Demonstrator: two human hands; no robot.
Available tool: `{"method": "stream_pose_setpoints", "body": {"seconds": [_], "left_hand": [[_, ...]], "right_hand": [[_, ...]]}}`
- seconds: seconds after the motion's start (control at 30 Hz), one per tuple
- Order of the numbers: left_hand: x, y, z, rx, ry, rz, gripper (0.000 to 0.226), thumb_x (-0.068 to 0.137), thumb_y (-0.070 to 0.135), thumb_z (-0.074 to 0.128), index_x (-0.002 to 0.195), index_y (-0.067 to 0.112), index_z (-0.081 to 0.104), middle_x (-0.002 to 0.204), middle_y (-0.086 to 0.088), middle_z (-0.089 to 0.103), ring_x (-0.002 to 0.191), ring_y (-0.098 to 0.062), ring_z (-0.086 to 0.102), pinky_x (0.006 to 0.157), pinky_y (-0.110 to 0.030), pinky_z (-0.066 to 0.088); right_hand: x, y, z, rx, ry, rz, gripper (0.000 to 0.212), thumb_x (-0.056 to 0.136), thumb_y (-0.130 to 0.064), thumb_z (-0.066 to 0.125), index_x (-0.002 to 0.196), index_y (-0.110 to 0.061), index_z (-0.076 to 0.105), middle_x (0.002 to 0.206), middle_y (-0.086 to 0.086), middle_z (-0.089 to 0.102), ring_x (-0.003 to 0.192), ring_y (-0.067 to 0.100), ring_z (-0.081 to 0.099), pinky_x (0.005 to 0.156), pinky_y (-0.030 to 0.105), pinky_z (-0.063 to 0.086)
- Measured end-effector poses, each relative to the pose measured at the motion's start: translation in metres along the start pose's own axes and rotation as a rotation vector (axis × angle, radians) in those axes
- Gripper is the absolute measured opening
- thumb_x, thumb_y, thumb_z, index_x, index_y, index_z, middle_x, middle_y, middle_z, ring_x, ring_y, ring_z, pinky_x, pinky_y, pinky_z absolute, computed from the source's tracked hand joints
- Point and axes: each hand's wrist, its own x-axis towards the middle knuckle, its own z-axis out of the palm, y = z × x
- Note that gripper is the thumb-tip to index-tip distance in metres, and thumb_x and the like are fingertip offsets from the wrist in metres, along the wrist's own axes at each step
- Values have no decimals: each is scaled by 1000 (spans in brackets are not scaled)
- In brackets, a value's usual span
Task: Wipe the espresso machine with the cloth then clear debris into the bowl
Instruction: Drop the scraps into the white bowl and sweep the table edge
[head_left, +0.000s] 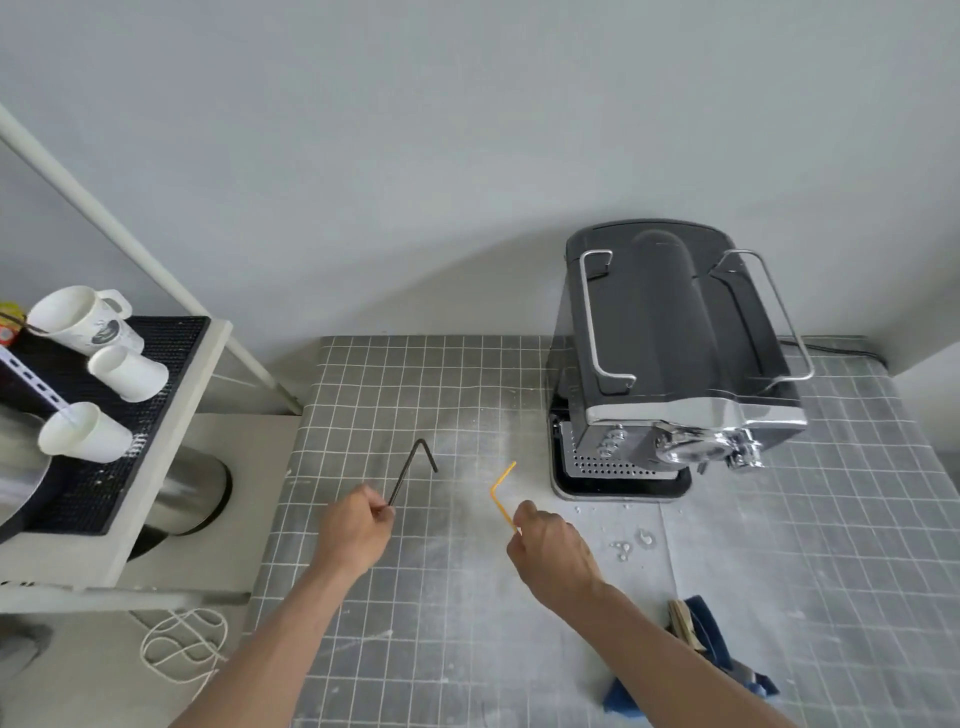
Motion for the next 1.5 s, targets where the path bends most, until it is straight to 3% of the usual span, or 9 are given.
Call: {"method": "stream_pose_setpoints", "body": {"seconds": [0.2,0.37,0.5,0.7,0.87,1.03,1.23,1.4,1.5], "left_hand": [[-76,26,21,-137,-20,17,10,96,14,69,91,22,67,88,4,74,64,-16,72,53,-25,53],[-134,65,46,-140,-38,71,9,91,17,73,89,25,71,84,5,75,67,-14,72,65,-34,61],[-184,110,74,-132,-83,152,9,92,22,72,88,29,70,84,6,74,61,-14,70,55,-25,54],[-251,191,142,-74,-197,326,8,91,25,72,88,32,70,79,10,75,65,0,68,59,-14,50],[-309,257,225,-74,-336,420,2,93,27,73,92,27,72,80,10,76,67,-5,72,65,-29,61],[-370,305,322,-6,-496,511,6,90,20,73,86,21,71,72,2,75,54,-15,69,57,-32,58],[-416,313,440,113,-670,525,3,91,18,69,89,19,67,73,0,76,46,-15,66,45,-25,46],[-420,294,523,338,-734,545,7,87,28,68,82,25,67,67,14,75,64,-11,70,70,-33,61],[-408,274,576,443,-742,530,10,83,33,68,77,26,68,67,13,75,71,-12,72,74,-36,61]], "right_hand": [[-54,37,-17,34,90,-23,25,103,-24,49,122,-16,64,115,2,68,101,27,67,73,35,44],[-116,80,-41,94,189,43,25,101,-29,50,119,-23,66,112,-5,69,97,24,67,70,35,49],[-168,129,-59,134,252,133,21,98,-28,50,110,-25,66,106,-5,68,91,22,65,71,35,49],[-256,229,-72,240,392,323,17,100,-34,52,109,-30,67,104,-10,69,90,22,67,70,35,47],[-346,311,-66,293,513,514,13,100,-38,53,99,-32,65,90,-14,66,84,15,63,66,34,45],[-435,389,-33,345,549,762,18,97,-35,52,87,-24,62,80,-7,65,75,23,63,65,41,54],[-499,456,40,470,465,1016,17,98,-27,54,97,-24,71,96,-7,70,87,22,67,72,37,54],[-514,498,104,588,431,1148,19,95,-24,53,88,-20,70,80,-5,70,74,21,66,66,38,58],[-510,522,144,617,419,1212,20,93,-21,52,85,-17,70,72,-2,69,68,23,65,64,39,58]]}}
